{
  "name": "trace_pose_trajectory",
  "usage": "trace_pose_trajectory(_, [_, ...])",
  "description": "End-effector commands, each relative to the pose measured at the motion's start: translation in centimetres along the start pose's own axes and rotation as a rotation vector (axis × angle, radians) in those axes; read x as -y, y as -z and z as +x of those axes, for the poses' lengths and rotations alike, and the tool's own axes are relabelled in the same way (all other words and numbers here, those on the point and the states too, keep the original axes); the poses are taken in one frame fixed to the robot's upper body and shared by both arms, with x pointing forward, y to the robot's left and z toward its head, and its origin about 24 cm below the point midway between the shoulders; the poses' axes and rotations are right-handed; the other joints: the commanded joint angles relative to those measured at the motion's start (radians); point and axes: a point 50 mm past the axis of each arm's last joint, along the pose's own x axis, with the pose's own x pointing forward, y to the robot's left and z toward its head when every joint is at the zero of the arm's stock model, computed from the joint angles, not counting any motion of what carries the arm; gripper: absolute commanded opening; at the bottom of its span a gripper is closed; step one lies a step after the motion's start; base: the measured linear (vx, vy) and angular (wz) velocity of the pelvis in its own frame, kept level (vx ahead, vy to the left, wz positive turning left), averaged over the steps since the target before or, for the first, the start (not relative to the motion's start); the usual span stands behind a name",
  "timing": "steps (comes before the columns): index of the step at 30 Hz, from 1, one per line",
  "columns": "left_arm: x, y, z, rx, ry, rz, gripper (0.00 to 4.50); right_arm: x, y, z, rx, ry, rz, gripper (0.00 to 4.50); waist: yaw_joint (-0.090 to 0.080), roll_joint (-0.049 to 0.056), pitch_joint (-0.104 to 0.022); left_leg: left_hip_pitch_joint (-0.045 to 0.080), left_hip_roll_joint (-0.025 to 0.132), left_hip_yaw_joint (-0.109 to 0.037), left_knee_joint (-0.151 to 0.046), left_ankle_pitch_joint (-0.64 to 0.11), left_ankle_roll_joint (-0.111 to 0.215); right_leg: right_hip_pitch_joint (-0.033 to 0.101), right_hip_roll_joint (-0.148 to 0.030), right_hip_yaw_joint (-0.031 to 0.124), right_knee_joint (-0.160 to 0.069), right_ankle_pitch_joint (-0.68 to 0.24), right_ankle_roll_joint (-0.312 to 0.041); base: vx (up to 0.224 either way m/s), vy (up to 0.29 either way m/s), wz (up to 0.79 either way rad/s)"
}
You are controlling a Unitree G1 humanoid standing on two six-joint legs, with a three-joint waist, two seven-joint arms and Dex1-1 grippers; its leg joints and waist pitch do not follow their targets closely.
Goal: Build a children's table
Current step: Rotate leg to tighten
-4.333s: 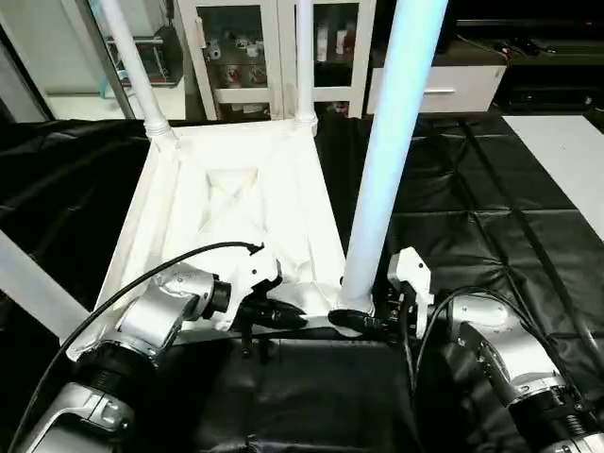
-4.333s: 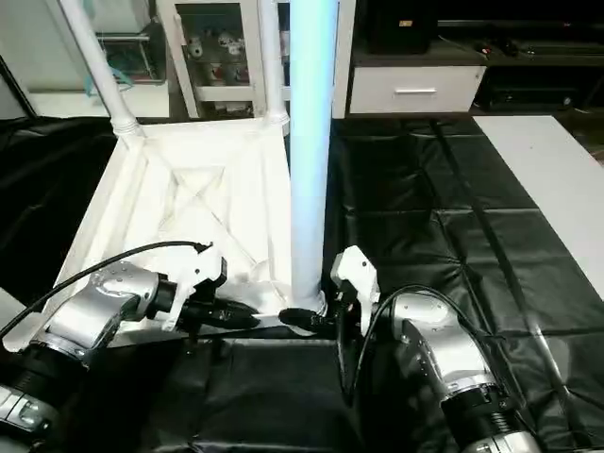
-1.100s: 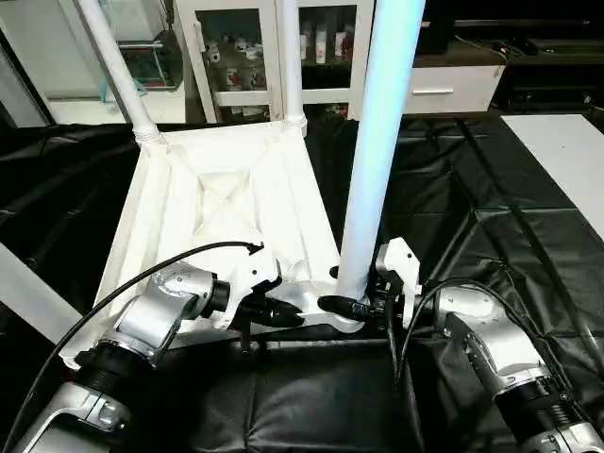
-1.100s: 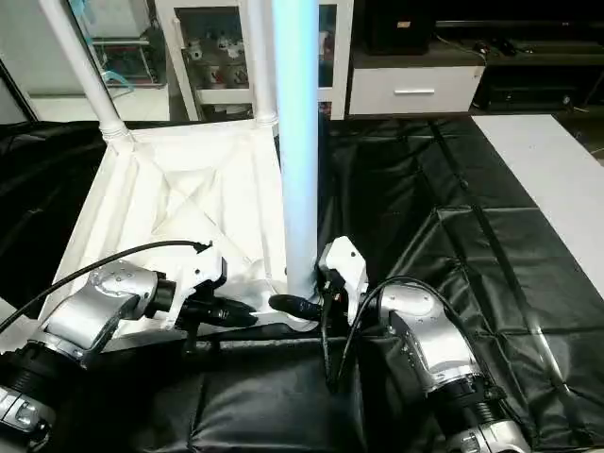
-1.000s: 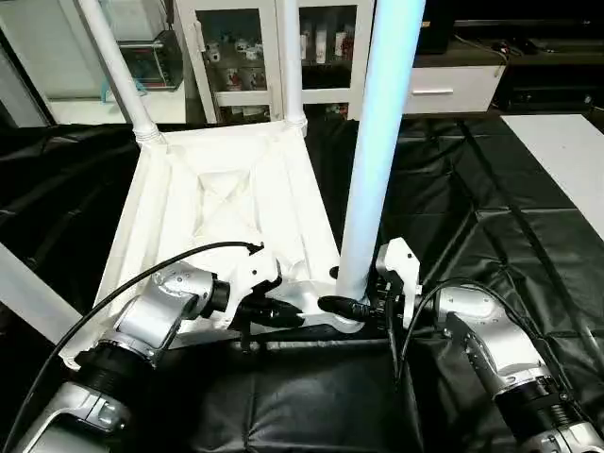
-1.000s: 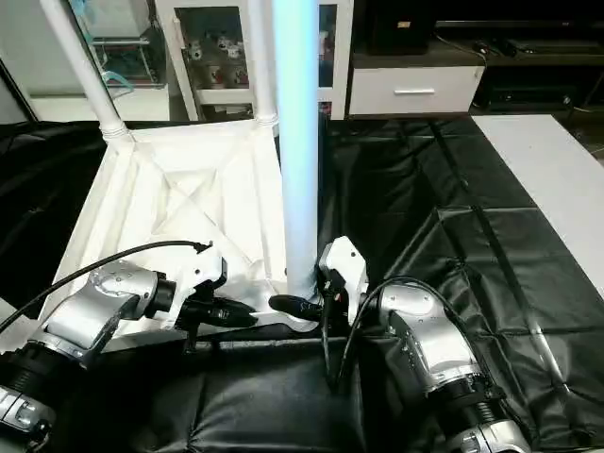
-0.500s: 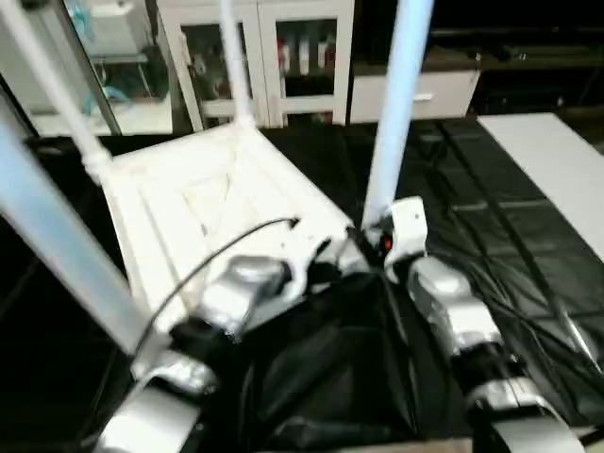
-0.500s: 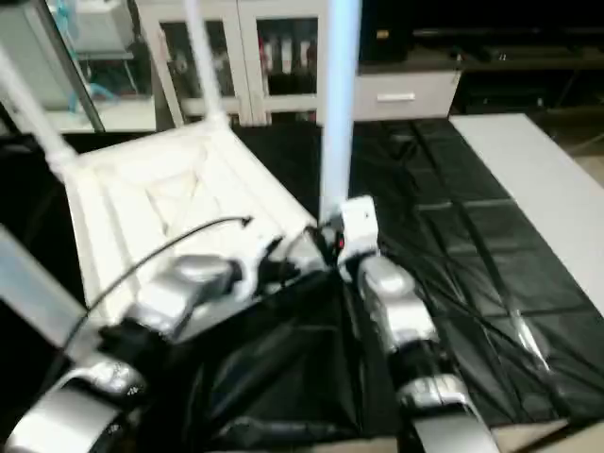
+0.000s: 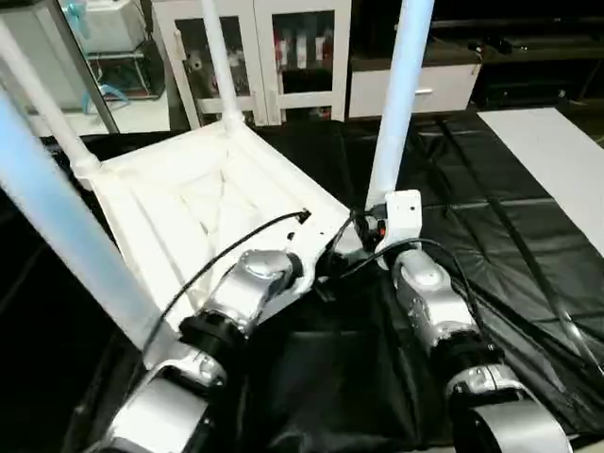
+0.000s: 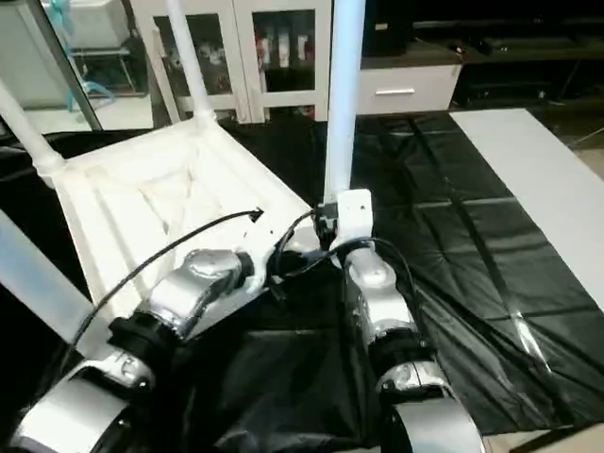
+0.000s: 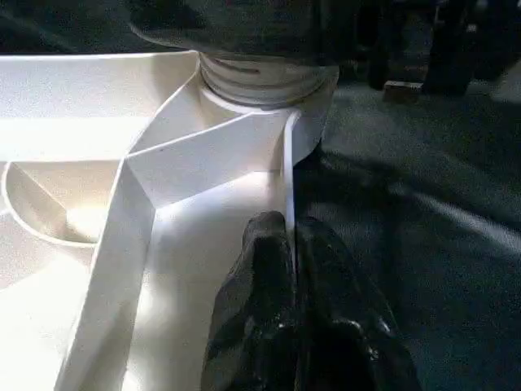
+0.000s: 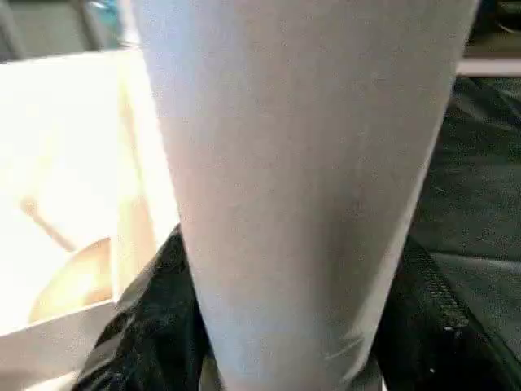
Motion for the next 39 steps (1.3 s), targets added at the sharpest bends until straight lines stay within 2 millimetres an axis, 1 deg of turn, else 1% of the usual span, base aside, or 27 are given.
trace_pose_trajectory(1, [-0.4, 0.6, -0.6, 0.005, 0.002, 0.036, 0.0, -0.7, -0.2, -0.2, 0.035, -0.07, 0.038, 2.87, 0.005, -0.019, -0.056, 0.004, 0.05, -0.028, -0.079, -0.216, 0.088, 0.045, -0.065, 0.039, -0.078, -0.309, -0.199, 0.0, 0.0, 0.0])
trace_pose_trajectory(4, [-0.4, 0.6, -0.8, 0.018, 0.028, 0.05, 0.0, -0.1, -0.7, -0.7, 0.069, -0.09, 0.036, 3.13, 0.003, -0.022, -0.056, 0.003, 0.052, -0.029, -0.08, -0.207, 0.082, 0.045, -0.064, 0.039, -0.075, -0.297, -0.2, 0.0, 0.0, 0.0])
trace_pose_trajectory(7, [-0.4, 0.6, -1.0, 0.037, 0.038, 0.056, 0.0, 0.7, -1.2, -1.9, 0.108, -0.152, 0.012, 3.34, 0.007, -0.022, -0.058, 0.002, 0.053, -0.027, -0.077, -0.18, 0.098, 0.046, -0.063, 0.041, -0.07, -0.244, -0.206, 0.0, 0.0, 0.0])
trace_pose_trajectory(8, [-0.4, 0.5, -1.1, 0.047, 0.042, 0.055, 0.0, 0.8, -1.2, -2.3, 0.114, -0.177, -0.01, 3.34, 0.012, -0.031, -0.058, 0.001, 0.053, -0.026, -0.075, -0.158, 0.112, 0.049, -0.064, 0.042, -0.067, -0.233, -0.208, 0.0, 0.0, 0.0])
trace_pose_trajectory(9, [-0.4, 0.5, -1.1, 0.057, 0.046, 0.057, 0.0, 1.0, -1.3, -2.7, 0.12, -0.192, -0.021, 3.34, 0.011, -0.033, -0.058, 0.0, 0.053, -0.025, -0.074, -0.152, 0.116, 0.048, -0.064, 0.042, -0.067, -0.232, -0.208, 0.0, 0.0, 0.0])
trace_pose_trajectory(10, [-0.5, 0.3, -1.1, 0.073, 0.036, 0.068, 0.0, 1.2, -1.3, -3.3, 0.127, -0.211, -0.027, 3.34, 0.012, -0.032, -0.057, -0.001, 0.052, -0.025, -0.074, -0.151, 0.119, 0.049, -0.064, 0.043, -0.068, -0.236, -0.207, 0.0, 0.0, 0.0])
trace_pose_trajectory(11, [-0.5, 0.1, -1.1, 0.103, 0.028, 0.075, 0.0, 1.5, -1.4, -4.2, 0.138, -0.242, -0.033, 3.34, 0.014, -0.041, -0.056, -0.002, 0.052, -0.025, -0.074, -0.151, 0.124, 0.049, -0.065, 0.043, -0.069, -0.253, -0.199, 0.0, 0.0, 0.0])
trace_pose_trajectory(14, [-0.5, -0.1, -1.1, 0.132, 0.006, 0.076, 0.0, 1.6, -1.4, -5.2, 0.142, -0.281, -0.038, 3.34, 0.013, -0.046, -0.052, -0.003, 0.051, -0.025, -0.077, -0.167, 0.12, 0.047, -0.066, 0.042, -0.079, -0.344, -0.172, 0.0, 0.0, 0.0])
trace_pose_trajectory(15, [-0.6, -0.2, -1.2, 0.146, -0.009, 0.076, 0.0, 1.6, -1.3, -5.6, 0.144, -0.293, -0.043, 3.34, 0.015, -0.048, -0.053, 0.0, 0.053, -0.024, -0.074, -0.164, 0.12, 0.043, -0.064, 0.045, -0.079, -0.337, -0.166, 0.0, 0.0, 0.0])
trace_pose_trajectory(16, [-0.5, -0.3, -1.2, 0.159, -0.002, 0.062, 0.0, 1.7, -1.3, -6.1, 0.145, -0.31, -0.031, 3.34, 0.016, -0.046, -0.053, -0.003, 0.053, -0.026, -0.075, -0.158, 0.121, 0.045, -0.064, 0.045, -0.077, -0.331, -0.165, 0.0, 0.0, 0.0])
trace_pose_trajectory(17, [-0.5, -0.3, -1.2, 0.162, -0.001, 0.06, 0.44, 1.7, -1.3, -6.2, 0.146, -0.312, -0.03, 3.37, 0.017, -0.047, -0.053, -0.002, 0.054, -0.026, -0.076, -0.153, 0.125, 0.044, -0.064, 0.044, -0.077, -0.323, -0.164, 0.0, 0.0, 0.0])
trace_pose_trajectory(18, [-0.6, -0.8, -1.6, 0.216, 0.015, 0.009, 0.55, 2.1, -1.4, -7.5, 0.159, -0.339, 0.002, 3.37, 0.012, -0.057, -0.051, -0.008, 0.051, -0.025, -0.076, -0.156, 0.126, 0.046, -0.064, 0.043, -0.078, -0.341, -0.162, 0.0, 0.0, 0.0])
trace_pose_trajectory(19, [-0.6, -0.8, -1.6, 0.216, 0.015, 0.009, 0.55, 2.1, -1.4, -7.5, 0.159, -0.339, 0.002, 3.37, 0.02, -0.05, -0.053, -0.003, 0.052, -0.025, -0.074, -0.155, 0.126, 0.047, -0.066, 0.045, -0.078, -0.341, -0.16, 0.0, 0.0, 0.0])
trace_pose_trajectory(20, [-0.6, -1.2, -1.9, 0.251, 0.024, 0.001, 0.55, 2.4, -1.4, -8.0, 0.164, -0.349, 0.021, 3.37, 0.018, -0.057, -0.051, -0.004, 0.055, -0.024, -0.074, -0.154, 0.132, 0.042, -0.067, 0.046, -0.078, -0.332, -0.172, 0.0, 0.0, 0.0])
trace_pose_trajectory(21, [-0.5, -1.7, -2.2, 0.298, 0.042, -0.006, 0.68, 2.7, -1.5, -8.5, 0.169, -0.351, 0.033, 3.37, 0.028, -0.047, -0.056, 0.001, 0.059, -0.026, -0.074, -0.155, 0.125, 0.04, -0.068, 0.046, -0.075, -0.33, -0.179, 0.0, 0.0, 0.0])
trace_pose_trajectory(22, [-0.4, -2.3, -2.7, 0.353, 0.066, -0.012, 0.68, 2.9, -1.5, -9.0, 0.169, -0.363, 0.049, 3.37, 0.028, -0.047, -0.059, 0.004, 0.062, -0.025, -0.072, -0.14, 0.124, 0.038, -0.067, 0.047, -0.072, -0.296, -0.189, 0.0, 0.0, 0.0])
trace_pose_trajectory(23, [-0.2, -2.6, -3.4, 0.403, 0.099, -0.022, 0.96, 3.1, -1.5, -9.5, 0.162, -0.377, 0.056, 3.37, 0.031, -0.047, -0.06, 0.0, 0.067, -0.028, -0.073, -0.09, 0.131, 0.04, -0.061, 0.045, -0.057, -0.189, -0.213, 0.0, 0.0, 0.0])
trace_pose_trajectory(24, [-0.1, -2.7, -3.7, 0.414, 0.112, -0.024, 0.96, 3.1, -1.5, -9.7, 0.157, -0.382, 0.056, 3.37, 0.027, -0.055, -0.057, -0.007, 0.066, -0.028, -0.072, -0.082, 0.146, 0.042, -0.059, 0.044, -0.048, -0.125, -0.234, 0.0, 0.0, 0.0])
trace_pose_trajectory(26, [0.2, -2.6, -4.5, 0.423, 0.159, -0.029, 1.02, 3.3, -1.2, -10.0, 0.128, -0.394, 0.04, 3.37, 0.03, -0.054, -0.059, -0.003, 0.064, -0.024, -0.066, -0.063, 0.161, 0.039, -0.061, 0.046, -0.041, -0.079, -0.26, 0.0, 0.0, 0.0])
trace_pose_trajectory(29, [1.4, -1.4, -6.5, 0.341, 0.305, -0.051, 1.41, 3.4, -0.9, -10.3, 0.07, -0.424, 0.005, 3.37, 0.028, -0.061, -0.056, -0.006, 0.062, -0.02, -0.064, -0.055, 0.169, 0.04, -0.062, 0.047, -0.039, -0.081, -0.265, 0.0, 0.0, 0.0])
trace_pose_trajectory(31, [1.9, 0.2, -7.2, 0.208, 0.363, -0.017, 1.53, 3.3, -0.7, -10.2, 0.056, -0.426, -0.006, 3.37, 0.027, -0.061, -0.05, -0.005, 0.06, -0.019, -0.066, -0.08, 0.16, 0.036, -0.06, 0.048, -0.046, -0.152, -0.247, 0.0, 0.0, 0.0])
trace_pose_trajectory(33, [2.0, 1.8, -7.5, 0.072, 0.356, 0.048, 1.77, 3.2, -0.6, -10.1, 0.044, -0.431, -0.021, 3.37, 0.024, -0.06, -0.043, 0.0, 0.06, -0.02, -0.073, -0.145, 0.12, 0.031, -0.058, 0.05, -0.061, -0.274, -0.201, 0.0, 0.0, 0.0])
trace_pose_trajectory(34, [1.9, 2.0, -7.5, 0.054, 0.341, 0.064, 1.84, 3.1, -0.6, -10.0, 0.04, -0.432, -0.023, 3.37, 0.024, -0.059, -0.042, 0.003, 0.06, -0.02, -0.074, -0.158, 0.106, 0.03, -0.058, 0.051, -0.063, -0.297, -0.192, 0.0, 0.0, 0.0])
trace_pose_trajectory(35, [1.2, 2.6, -7.0, 0.012, 0.227, 0.097, 1.84, 2.8, -0.4, -9.9, 0.024, -0.437, -0.03, 3.37, 0.025, -0.062, -0.042, 0.002, 0.061, -0.022, -0.077, -0.173, 0.085, 0.032, -0.06, 0.052, -0.066, -0.325, -0.177, 0.0, 0.0, 0.0])
trace_pose_trajectory(36, [0.9, 2.5, -6.8, 0.013, 0.179, 0.085, 1.84, 2.8, -0.4, -9.9, 0.021, -0.441, -0.031, 3.37, 0.024, -0.061, -0.04, 0.006, 0.06, -0.021, -0.077, -0.187, 0.069, 0.028, -0.057, 0.052, -0.069, -0.334, -0.168, 0.0, 0.0, 0.0])
trace_pose_trajectory(38, [0.9, 2.5, -6.8, 0.013, 0.179, 0.085, 1.84, 2.8, -0.4, -9.9, 0.021, -0.441, -0.031, 3.37, 0.026, -0.06, -0.04, 0.007, 0.061, -0.022, -0.079, -0.2, 0.053, 0.03, -0.06, 0.052, -0.07, -0.344, -0.162, 0.0, 0.0, 0.0])
trace_pose_trajectory(39, [0.0, 2.3, -6.3, 0.006, 0.061, 0.122, 1.84, 2.7, -0.4, -9.9, 0.019, -0.441, -0.035, 3.37, 0.025, -0.06, -0.04, 0.002, 0.06, -0.026, -0.082, -0.209, 0.043, 0.034, -0.057, 0.051, -0.07, -0.34, -0.156, 0.0, 0.0, 0.0])
